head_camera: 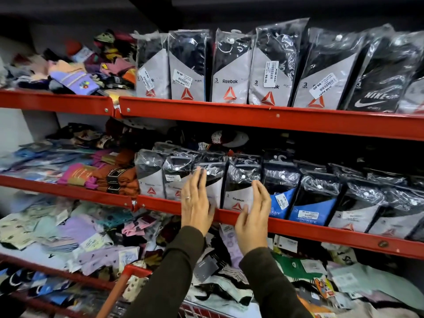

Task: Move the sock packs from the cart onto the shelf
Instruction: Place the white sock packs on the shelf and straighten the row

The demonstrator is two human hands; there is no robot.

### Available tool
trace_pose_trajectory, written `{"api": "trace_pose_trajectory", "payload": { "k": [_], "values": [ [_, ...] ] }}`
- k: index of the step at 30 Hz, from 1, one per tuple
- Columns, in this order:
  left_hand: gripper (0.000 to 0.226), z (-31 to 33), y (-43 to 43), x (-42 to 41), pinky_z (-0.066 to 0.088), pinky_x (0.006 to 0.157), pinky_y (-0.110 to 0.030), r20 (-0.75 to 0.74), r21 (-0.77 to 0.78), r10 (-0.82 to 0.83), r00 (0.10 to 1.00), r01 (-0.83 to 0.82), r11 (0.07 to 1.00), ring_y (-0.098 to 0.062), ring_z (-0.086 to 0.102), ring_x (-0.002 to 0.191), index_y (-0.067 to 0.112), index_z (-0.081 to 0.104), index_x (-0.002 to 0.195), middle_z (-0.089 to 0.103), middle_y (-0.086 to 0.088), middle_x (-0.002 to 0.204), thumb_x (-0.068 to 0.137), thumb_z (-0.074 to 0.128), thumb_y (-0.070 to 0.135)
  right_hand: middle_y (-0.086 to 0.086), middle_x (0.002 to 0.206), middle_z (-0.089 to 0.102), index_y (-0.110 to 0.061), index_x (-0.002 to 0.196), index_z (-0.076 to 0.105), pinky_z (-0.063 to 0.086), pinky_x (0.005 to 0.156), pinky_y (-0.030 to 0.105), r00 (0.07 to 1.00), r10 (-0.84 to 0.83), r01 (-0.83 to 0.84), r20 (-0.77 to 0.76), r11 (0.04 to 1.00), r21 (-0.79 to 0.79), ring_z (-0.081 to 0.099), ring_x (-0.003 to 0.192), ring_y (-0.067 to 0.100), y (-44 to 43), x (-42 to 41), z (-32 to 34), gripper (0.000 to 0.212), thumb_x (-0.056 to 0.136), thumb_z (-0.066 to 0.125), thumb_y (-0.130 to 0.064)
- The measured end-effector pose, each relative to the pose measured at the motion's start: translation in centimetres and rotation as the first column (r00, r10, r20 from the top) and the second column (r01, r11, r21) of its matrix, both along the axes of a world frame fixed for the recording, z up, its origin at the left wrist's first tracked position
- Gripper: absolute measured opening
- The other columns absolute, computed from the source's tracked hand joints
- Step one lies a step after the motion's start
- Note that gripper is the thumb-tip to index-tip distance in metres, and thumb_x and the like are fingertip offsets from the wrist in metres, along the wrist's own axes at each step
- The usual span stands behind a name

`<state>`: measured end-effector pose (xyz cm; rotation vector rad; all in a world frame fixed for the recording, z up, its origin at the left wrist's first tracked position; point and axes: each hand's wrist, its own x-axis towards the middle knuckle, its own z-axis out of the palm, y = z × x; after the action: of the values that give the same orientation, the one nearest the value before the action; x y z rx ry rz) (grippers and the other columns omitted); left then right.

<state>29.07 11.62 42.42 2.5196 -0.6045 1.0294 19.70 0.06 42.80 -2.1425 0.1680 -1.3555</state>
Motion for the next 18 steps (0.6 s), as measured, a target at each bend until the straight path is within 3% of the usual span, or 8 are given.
{"api": "trace_pose_trajectory", "payload": {
  "k": [3,5,7,12,16,18],
  "values": [
    [0.116,1.8,0.5,1.6,0.001,0.127,-0.048,0.062,0.262,-0.049,0.997,0.031,0.964,-0.034,-0.002,0.155,0.005,-0.009,0.157,-0.011,-0.014,0.165,0.076,0.074,0.018,0.016,0.165,0.012,-0.005,0.156,0.011,0.009,0.126,0.046,0.969,-0.164,0.074,-0.183,0.905,-0.419,0.004,0.155,0.027,-1.4,1.8,1.3,0.088,0.078,0.051,0.007],
    [0.116,3.3,0.6,2.4,-0.002,0.127,-0.046,0.003,0.426,-0.073,0.997,0.065,0.902,-0.033,-0.009,0.154,0.006,-0.014,0.156,-0.016,-0.013,0.165,0.082,0.073,0.03,0.02,0.166,0.002,-0.002,0.156,0.0,-0.001,0.125,0.049,0.914,-0.303,0.087,-0.271,0.796,-0.599,-0.001,0.154,0.035,-2.4,3.3,2.3,0.103,0.069,0.054,0.004],
    [0.116,4.3,0.6,3.0,-0.003,0.127,-0.044,-0.065,0.497,-0.089,0.994,0.109,0.861,-0.031,-0.01,0.155,0.011,-0.017,0.155,-0.014,-0.011,0.166,0.084,0.071,0.037,0.022,0.165,0.001,-0.002,0.154,-0.008,-0.007,0.123,0.051,0.852,-0.409,0.064,-0.327,0.702,-0.71,0.0,0.153,0.038,-3.4,4.5,2.7,0.109,0.072,0.062,-0.007],
    [0.127,4.6,0.1,4.0,0.001,0.127,-0.043,-0.055,0.508,-0.076,0.996,0.093,0.856,-0.032,-0.001,0.155,0.02,-0.039,0.145,-0.005,-0.013,0.167,0.084,0.071,0.036,0.02,0.161,-0.014,0.0,0.141,-0.039,-0.02,0.119,0.05,0.757,-0.522,0.009,-0.393,0.609,-0.793,-0.003,0.153,0.038,-5.2,5.7,2.9,0.134,0.081,0.071,-0.047],
    [0.135,4.1,-0.2,3.6,0.005,0.127,-0.048,-0.016,0.545,-0.061,0.998,0.06,0.836,-0.037,-0.001,0.154,0.022,-0.037,0.147,-0.008,-0.019,0.166,0.078,0.073,0.056,0.021,0.163,0.005,0.001,0.147,-0.029,-0.002,0.121,0.052,0.777,-0.5,0.027,-0.383,0.634,-0.773,0.012,0.152,0.038,-5.1,5.4,2.6,0.144,0.069,0.082,-0.048],
    [0.138,3.9,-0.3,3.5,0.005,0.127,-0.048,-0.001,0.541,-0.06,0.998,0.051,0.839,-0.037,-0.003,0.154,0.022,-0.042,0.144,-0.009,-0.021,0.165,0.077,0.073,0.057,0.02,0.162,0.005,0.0,0.148,-0.027,0.004,0.121,0.051,0.786,-0.481,0.019,-0.388,0.646,-0.763,0.014,0.152,0.038,-5.1,5.3,2.7,0.144,0.068,0.082,-0.047]
  ]
}}
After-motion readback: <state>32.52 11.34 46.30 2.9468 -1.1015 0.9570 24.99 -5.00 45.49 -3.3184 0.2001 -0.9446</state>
